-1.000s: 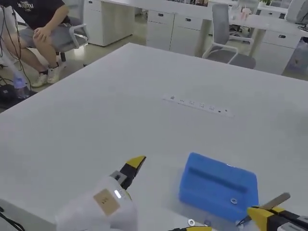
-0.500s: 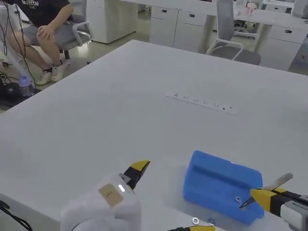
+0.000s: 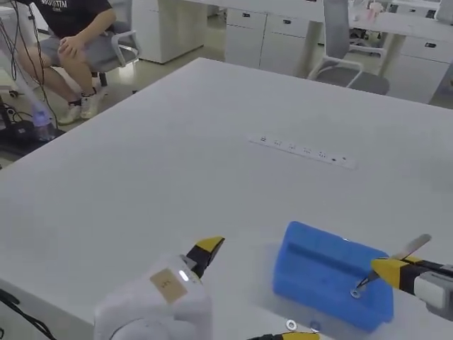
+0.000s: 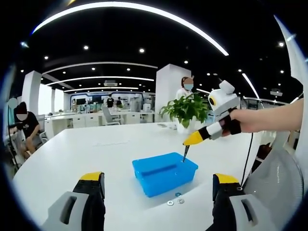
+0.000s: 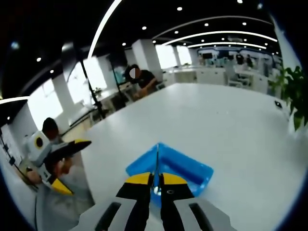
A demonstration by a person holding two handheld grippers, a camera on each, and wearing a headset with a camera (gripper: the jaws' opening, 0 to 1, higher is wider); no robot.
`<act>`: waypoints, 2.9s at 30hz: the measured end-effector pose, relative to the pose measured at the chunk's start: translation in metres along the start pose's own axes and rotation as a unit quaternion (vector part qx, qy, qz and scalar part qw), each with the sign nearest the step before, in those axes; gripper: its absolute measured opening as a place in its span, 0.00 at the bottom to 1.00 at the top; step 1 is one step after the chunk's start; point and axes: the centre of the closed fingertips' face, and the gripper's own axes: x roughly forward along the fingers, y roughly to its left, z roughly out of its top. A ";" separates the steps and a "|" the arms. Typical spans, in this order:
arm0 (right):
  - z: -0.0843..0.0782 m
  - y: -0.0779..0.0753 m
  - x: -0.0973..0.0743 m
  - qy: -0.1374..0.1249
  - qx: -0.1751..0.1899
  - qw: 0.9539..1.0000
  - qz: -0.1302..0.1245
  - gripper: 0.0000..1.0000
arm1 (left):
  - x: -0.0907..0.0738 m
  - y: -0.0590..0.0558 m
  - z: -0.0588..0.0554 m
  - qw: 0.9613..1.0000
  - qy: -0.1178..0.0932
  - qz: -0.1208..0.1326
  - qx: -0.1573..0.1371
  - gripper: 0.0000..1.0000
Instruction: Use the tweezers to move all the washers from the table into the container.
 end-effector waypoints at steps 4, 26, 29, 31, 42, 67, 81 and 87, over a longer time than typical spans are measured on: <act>0.002 -0.003 0.005 0.007 -0.008 1.000 0.005 0.04 | 0.000 0.000 0.000 1.000 0.000 0.000 0.000 0.95; -0.010 -0.032 0.035 0.041 -0.002 0.999 0.009 0.03 | 0.001 -0.002 -0.004 1.000 0.013 -0.005 0.002 0.93; -0.014 -0.035 0.039 0.047 0.002 0.999 0.009 0.03 | 0.001 -0.002 -0.005 1.000 0.014 -0.004 0.001 0.93; -0.017 -0.037 0.042 0.049 0.004 0.999 0.008 0.03 | 0.001 -0.001 -0.005 1.000 0.014 -0.003 0.001 0.93; -0.022 -0.041 0.057 0.057 0.011 0.998 0.012 0.04 | 0.002 0.000 -0.007 1.000 0.017 -0.004 -0.004 0.91; -0.037 -0.048 0.069 0.087 -0.032 0.996 -0.003 0.03 | 0.001 -0.001 -0.006 1.000 0.018 -0.001 -0.004 0.91; -0.041 -0.040 0.069 0.082 -0.076 0.994 0.001 0.04 | 0.001 0.000 -0.008 1.000 0.022 -0.002 -0.003 0.90; -0.042 -0.033 0.068 0.081 -0.105 0.991 0.004 0.04 | 0.001 0.000 -0.009 1.000 0.025 -0.002 0.000 0.90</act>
